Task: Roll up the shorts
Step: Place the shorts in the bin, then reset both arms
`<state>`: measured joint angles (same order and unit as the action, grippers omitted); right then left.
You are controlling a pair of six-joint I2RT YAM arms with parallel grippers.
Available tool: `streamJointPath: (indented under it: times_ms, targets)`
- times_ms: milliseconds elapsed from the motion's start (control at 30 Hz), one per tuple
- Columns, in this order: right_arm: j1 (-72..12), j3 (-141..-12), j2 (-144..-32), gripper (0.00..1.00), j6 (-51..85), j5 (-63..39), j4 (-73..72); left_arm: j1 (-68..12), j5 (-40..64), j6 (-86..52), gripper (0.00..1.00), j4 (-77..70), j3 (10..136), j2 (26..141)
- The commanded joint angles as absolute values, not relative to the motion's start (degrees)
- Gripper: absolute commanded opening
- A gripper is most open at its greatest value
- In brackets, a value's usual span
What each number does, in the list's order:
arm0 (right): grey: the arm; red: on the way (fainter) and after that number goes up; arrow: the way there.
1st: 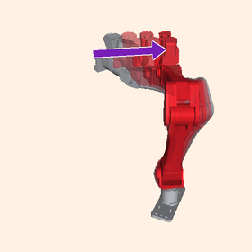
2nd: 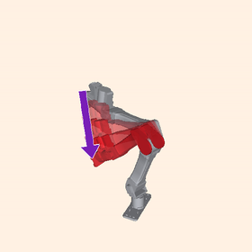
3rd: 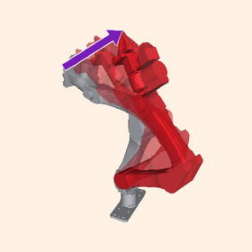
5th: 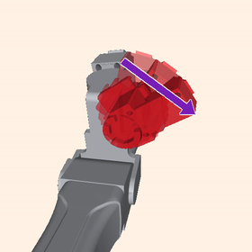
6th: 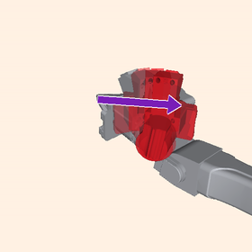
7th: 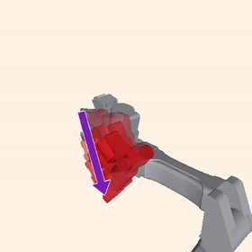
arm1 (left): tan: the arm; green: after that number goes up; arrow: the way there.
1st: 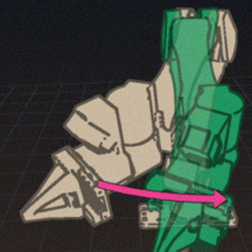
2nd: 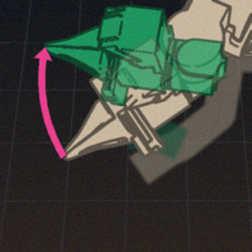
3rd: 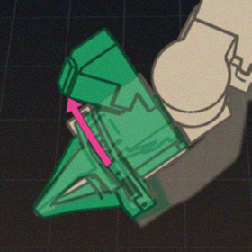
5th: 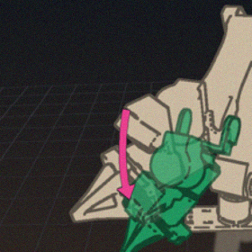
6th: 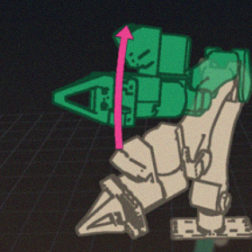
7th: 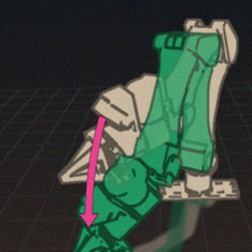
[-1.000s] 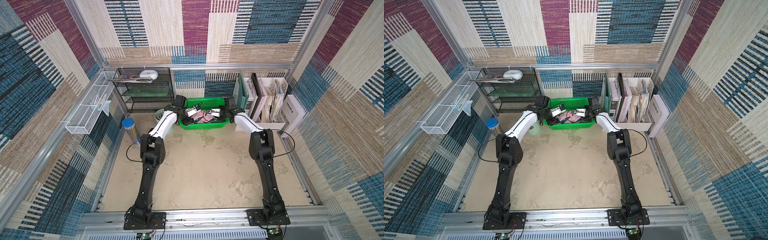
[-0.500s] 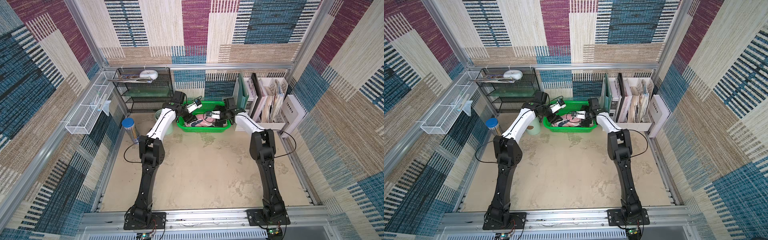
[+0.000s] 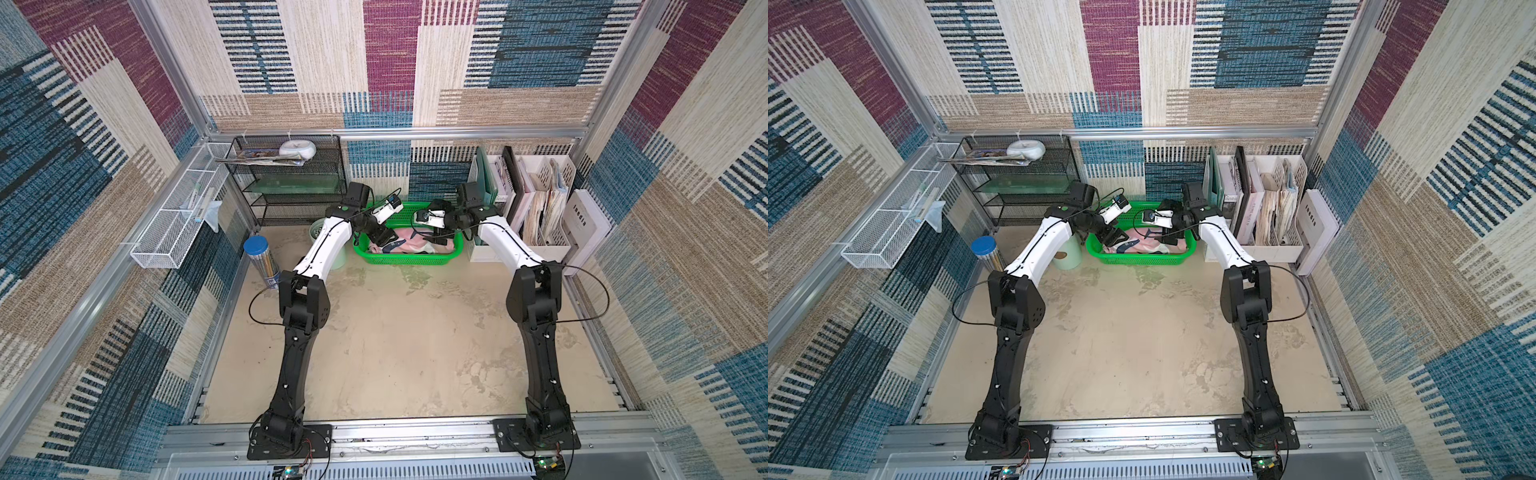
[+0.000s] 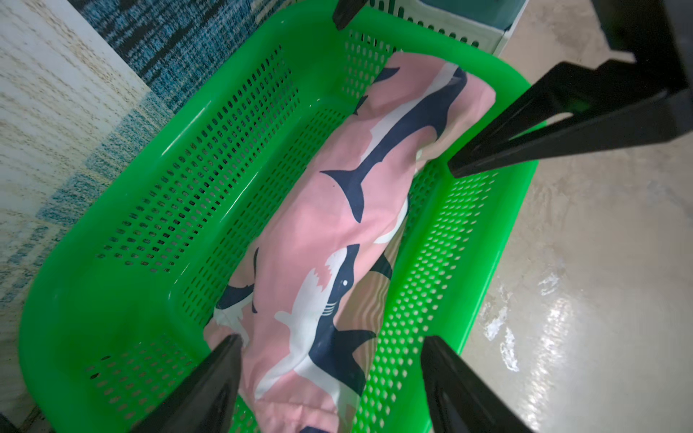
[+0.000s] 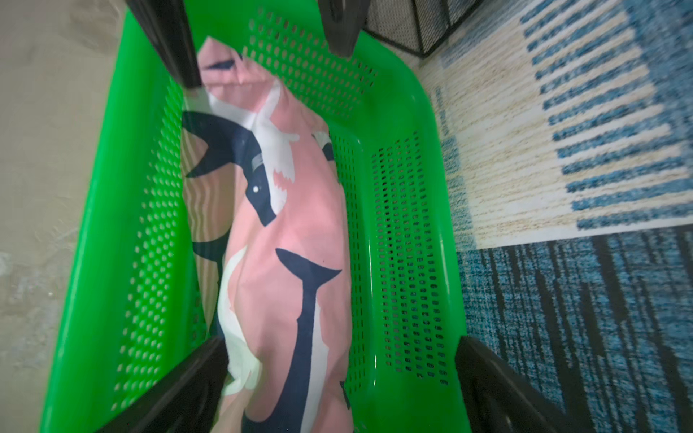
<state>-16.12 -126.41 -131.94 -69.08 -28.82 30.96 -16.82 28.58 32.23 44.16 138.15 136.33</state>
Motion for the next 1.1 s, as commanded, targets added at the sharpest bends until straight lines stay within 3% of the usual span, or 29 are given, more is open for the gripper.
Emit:
streamJointPath:
  times_ms: [0, 333, 533, 667, 833, 1067]
  targets:
    - [-16.30, -125.44, -127.61, 1.00, -60.76, -33.45, 28.72, -16.95, 31.27, 25.74, 0.86, 39.28, 135.56, 131.15]
    - [-16.19, -109.21, -108.59, 1.00, -32.47, -27.59, 17.58, -18.81, 6.12, 13.86, 0.86, 18.28, 99.87, 101.90]
    - [-15.63, -88.38, -96.82, 1.00, -22.79, -14.50, 9.48, -17.85, -5.26, 7.87, 0.88, 2.17, 67.45, 84.29]
    - [-11.34, -69.96, -87.81, 1.00, -13.92, -13.63, -3.50, -16.83, -17.24, 3.61, 0.88, -3.84, 50.82, 76.27]
    - [-7.14, -54.40, -82.65, 1.00, -5.19, -5.20, -14.25, -13.62, -28.97, 1.24, 0.88, -16.03, 35.15, 72.80]
    - [-3.68, -32.09, -80.20, 1.00, -1.21, 3.96, -34.70, -7.14, -30.35, -1.31, 0.86, -27.00, 27.29, 78.41]
